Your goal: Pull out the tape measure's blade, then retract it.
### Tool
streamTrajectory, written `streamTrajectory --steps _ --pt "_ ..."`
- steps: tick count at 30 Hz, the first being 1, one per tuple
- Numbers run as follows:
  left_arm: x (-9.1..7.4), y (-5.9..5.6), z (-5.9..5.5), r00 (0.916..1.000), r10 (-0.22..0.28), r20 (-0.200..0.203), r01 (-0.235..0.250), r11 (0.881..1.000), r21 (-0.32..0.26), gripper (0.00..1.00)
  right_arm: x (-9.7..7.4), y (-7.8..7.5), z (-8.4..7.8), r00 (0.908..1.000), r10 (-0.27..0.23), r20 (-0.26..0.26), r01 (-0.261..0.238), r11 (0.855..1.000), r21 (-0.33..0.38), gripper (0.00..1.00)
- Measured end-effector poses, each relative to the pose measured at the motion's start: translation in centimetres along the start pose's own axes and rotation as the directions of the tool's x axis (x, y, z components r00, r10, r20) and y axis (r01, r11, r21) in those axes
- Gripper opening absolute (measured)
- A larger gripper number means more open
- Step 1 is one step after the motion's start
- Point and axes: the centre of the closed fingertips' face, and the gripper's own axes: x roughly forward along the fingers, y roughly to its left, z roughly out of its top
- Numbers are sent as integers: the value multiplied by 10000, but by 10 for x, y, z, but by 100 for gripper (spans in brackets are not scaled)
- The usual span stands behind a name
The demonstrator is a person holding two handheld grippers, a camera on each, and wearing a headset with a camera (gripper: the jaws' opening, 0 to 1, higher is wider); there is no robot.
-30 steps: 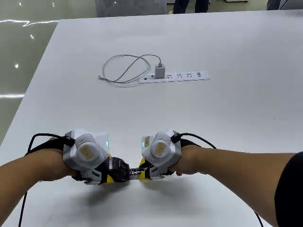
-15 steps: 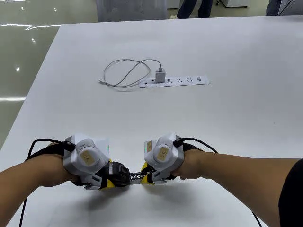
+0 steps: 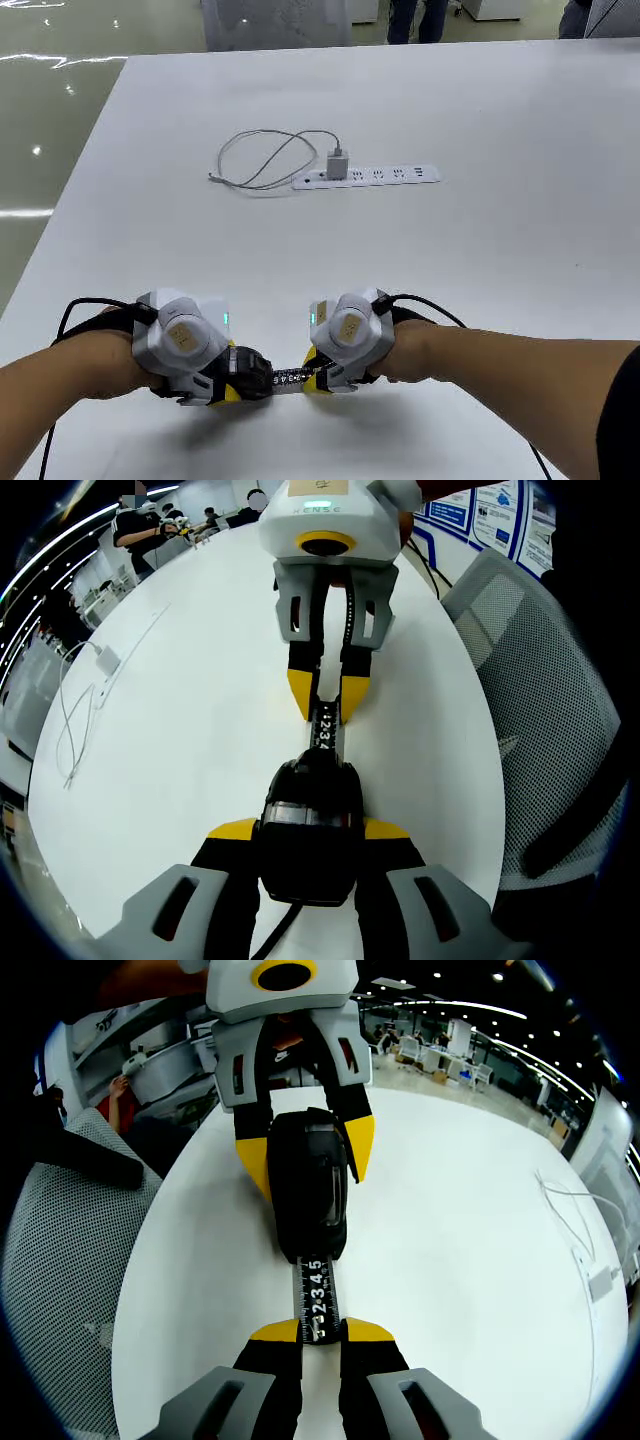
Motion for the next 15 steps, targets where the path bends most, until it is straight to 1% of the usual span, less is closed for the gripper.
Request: streamTrajectory --steps 15 --pt "0 0 0 10000 -2 -14 2 10000 -11 32 -5 1 -9 10000 -2 -58 2 10000 -62 9"
